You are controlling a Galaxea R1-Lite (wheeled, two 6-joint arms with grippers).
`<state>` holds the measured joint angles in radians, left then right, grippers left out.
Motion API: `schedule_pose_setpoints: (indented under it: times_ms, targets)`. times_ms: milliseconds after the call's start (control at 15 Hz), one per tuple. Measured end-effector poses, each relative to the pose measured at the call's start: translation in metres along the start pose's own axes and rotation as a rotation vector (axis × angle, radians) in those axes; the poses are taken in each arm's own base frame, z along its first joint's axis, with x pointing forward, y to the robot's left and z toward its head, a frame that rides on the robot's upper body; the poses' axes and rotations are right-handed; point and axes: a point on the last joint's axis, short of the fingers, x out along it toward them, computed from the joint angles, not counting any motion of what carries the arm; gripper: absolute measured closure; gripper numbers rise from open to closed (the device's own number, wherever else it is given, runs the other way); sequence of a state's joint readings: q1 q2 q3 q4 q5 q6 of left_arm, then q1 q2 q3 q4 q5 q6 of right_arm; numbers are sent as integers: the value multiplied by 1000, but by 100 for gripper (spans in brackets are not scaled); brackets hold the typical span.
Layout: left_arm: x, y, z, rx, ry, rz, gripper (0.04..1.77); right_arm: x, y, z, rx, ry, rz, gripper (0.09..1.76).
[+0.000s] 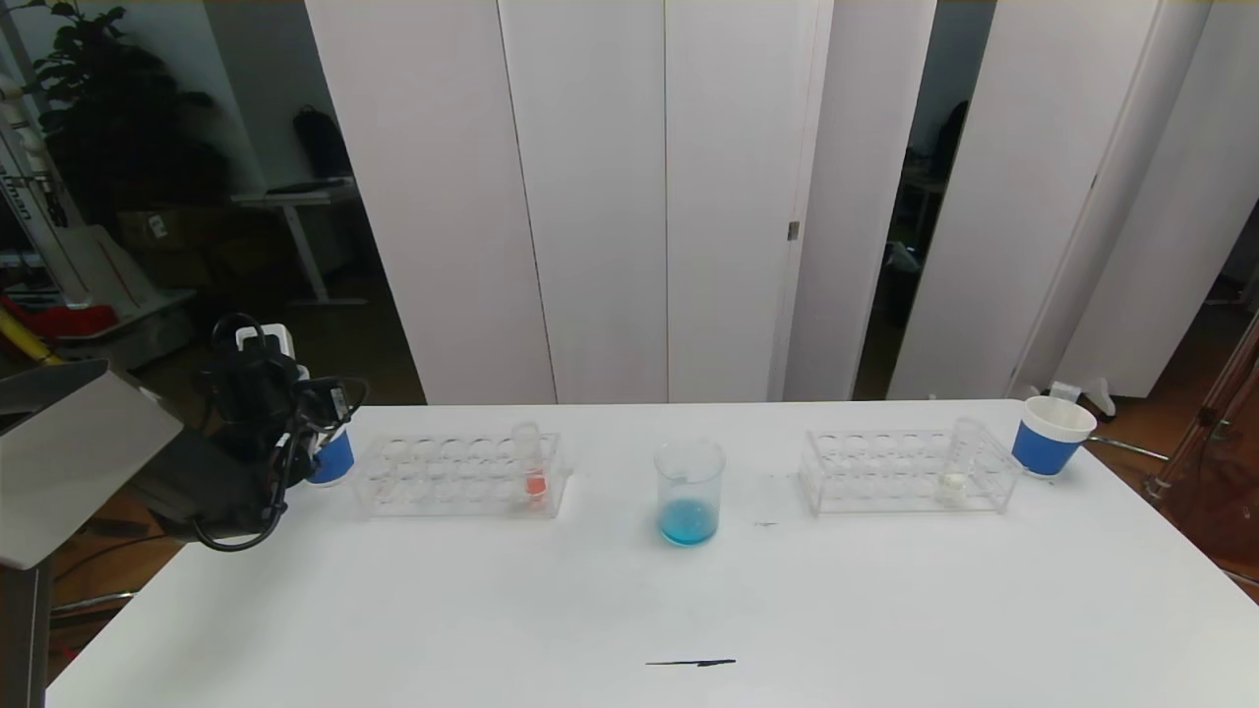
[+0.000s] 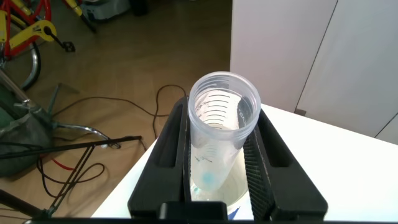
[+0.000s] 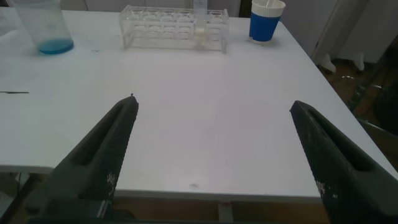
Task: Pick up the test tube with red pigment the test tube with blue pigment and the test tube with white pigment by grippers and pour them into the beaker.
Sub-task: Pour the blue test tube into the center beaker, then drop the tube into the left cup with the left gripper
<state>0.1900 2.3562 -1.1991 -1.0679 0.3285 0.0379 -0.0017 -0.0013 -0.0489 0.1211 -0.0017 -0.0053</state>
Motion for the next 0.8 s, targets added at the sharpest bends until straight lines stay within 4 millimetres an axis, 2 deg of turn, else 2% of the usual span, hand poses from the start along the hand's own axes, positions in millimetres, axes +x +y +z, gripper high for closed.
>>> schedule_pose_setpoints:
  times_ms: [400, 467, 533, 667, 733, 800]
  targets:
    - [4, 5, -8, 11, 16, -16, 124, 0, 0, 0, 0, 0, 0, 10]
    - [4, 5, -8, 12, 16, -18, 116, 0, 0, 0, 0, 0, 0, 10]
    - [4, 4, -8, 11, 16, -20, 92, 0, 0, 0, 0, 0, 0, 10]
    - [4, 5, -6, 13, 12, -20, 26, 0, 0, 0, 0, 0, 0, 10]
    - [3, 5, -5, 16, 11, -20, 9, 0, 0, 0, 0, 0, 0, 10]
    - [1, 6, -2, 16, 7, -21, 6, 0, 0, 0, 0, 0, 0, 10]
